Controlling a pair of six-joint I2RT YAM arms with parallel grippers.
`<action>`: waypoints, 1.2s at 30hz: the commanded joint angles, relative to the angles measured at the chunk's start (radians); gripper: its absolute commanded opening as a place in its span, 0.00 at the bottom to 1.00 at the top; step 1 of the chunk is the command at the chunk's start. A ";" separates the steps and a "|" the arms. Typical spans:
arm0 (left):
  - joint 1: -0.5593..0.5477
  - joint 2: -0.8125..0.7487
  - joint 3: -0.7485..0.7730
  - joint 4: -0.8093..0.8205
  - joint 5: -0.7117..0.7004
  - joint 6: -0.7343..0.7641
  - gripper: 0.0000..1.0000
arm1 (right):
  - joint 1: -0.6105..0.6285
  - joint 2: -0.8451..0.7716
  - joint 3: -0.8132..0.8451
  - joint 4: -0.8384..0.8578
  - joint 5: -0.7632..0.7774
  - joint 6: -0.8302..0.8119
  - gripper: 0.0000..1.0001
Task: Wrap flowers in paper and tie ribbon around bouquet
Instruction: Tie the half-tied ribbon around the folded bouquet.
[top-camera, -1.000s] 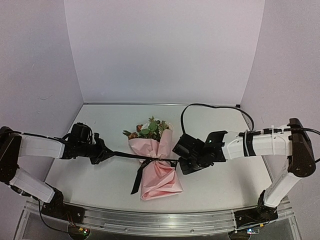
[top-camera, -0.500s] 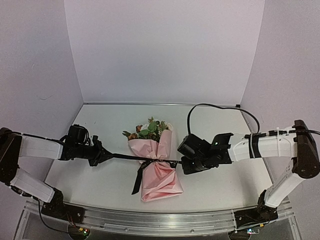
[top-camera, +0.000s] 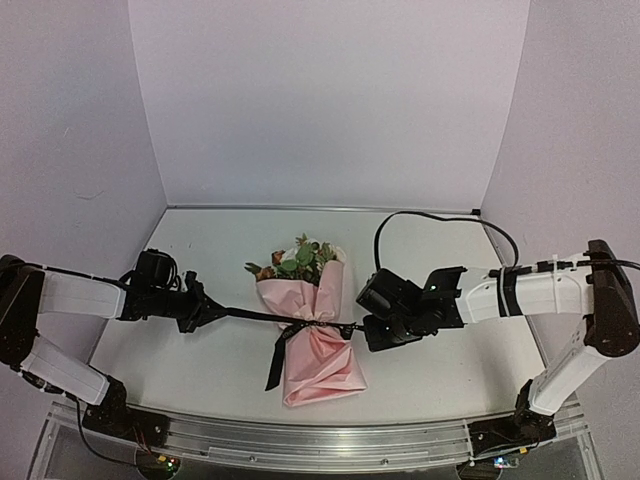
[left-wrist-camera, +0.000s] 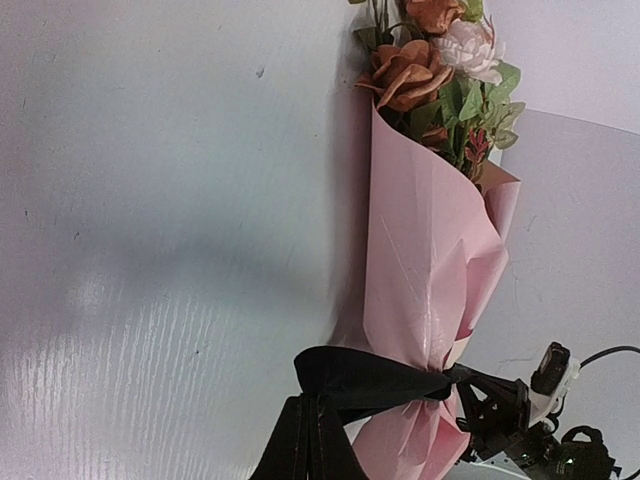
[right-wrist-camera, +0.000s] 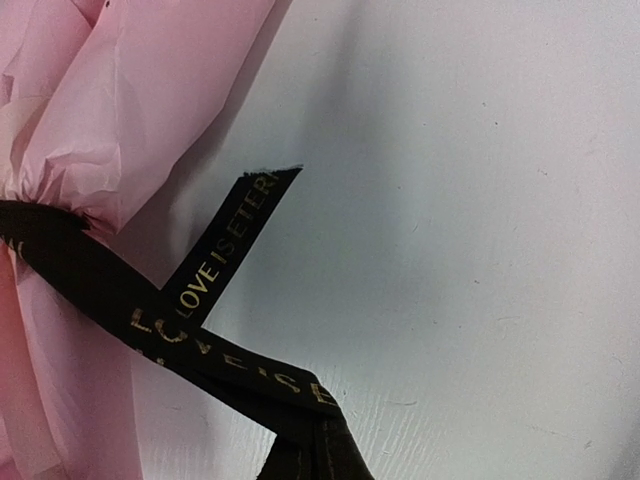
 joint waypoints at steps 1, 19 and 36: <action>0.057 -0.004 -0.009 -0.031 -0.198 0.056 0.00 | -0.028 -0.030 -0.040 -0.309 0.110 -0.023 0.00; -0.015 0.222 0.336 -0.155 -0.095 0.312 0.00 | -0.019 0.097 0.287 -0.282 -0.228 -0.280 0.00; -0.090 0.280 0.458 -0.271 -0.122 0.424 0.00 | -0.055 0.256 0.585 -0.359 -0.307 -0.194 0.00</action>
